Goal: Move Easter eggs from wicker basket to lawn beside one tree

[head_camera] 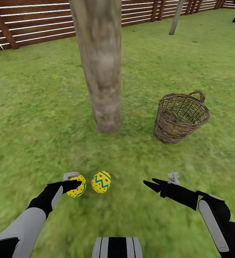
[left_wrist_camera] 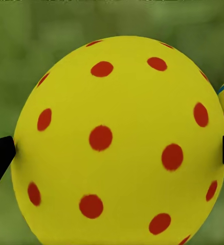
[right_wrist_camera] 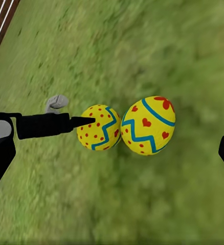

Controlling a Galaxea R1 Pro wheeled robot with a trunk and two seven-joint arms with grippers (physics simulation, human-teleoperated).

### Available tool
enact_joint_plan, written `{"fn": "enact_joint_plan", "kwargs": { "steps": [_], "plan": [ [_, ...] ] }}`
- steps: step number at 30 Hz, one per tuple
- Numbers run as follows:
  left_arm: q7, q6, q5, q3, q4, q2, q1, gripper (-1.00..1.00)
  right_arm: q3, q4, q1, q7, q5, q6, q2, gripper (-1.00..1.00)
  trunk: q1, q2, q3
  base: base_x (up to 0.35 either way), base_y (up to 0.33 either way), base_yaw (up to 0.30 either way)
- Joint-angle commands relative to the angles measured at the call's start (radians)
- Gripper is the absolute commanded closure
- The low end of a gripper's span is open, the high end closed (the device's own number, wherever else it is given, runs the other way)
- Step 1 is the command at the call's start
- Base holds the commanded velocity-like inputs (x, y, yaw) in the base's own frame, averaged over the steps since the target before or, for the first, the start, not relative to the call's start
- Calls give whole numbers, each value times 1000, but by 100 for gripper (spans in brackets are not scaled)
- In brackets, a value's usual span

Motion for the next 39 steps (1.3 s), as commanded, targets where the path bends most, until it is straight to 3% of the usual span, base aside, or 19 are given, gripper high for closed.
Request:
{"fn": "enact_joint_plan", "kwargs": {
  "steps": [1,10,11,19,24,32,39],
  "plan": [
    [-8,-1,3,5,11,0,1,100,-1,0,0,2,-3,6,0,-100,0,0,-1,0,0,0],
    [-9,-21,3,6,8,0,1,100,1,0,0,2,-3,6,0,-100,0,0,-1,0,0,0],
    [-9,-23,3,6,8,0,1,-100,1,0,0,2,-3,6,0,-100,0,0,-1,0,0,0],
    [-15,-38,4,7,6,1,2,-100,-1,0,0,2,-3,6,0,-100,0,0,-1,0,0,0],
    [-21,-51,10,9,-64,4,3,-100,0,0,0,2,-3,6,0,-100,0,0,-1,0,0,0],
    [-22,-39,9,9,-77,7,2,-100,1,0,0,2,-4,6,0,-100,0,0,-1,0,0,0],
    [-22,-38,11,9,-79,7,2,-100,1,0,0,2,-4,6,0,-100,-2,1,15,0,0,0]
  ]
}}
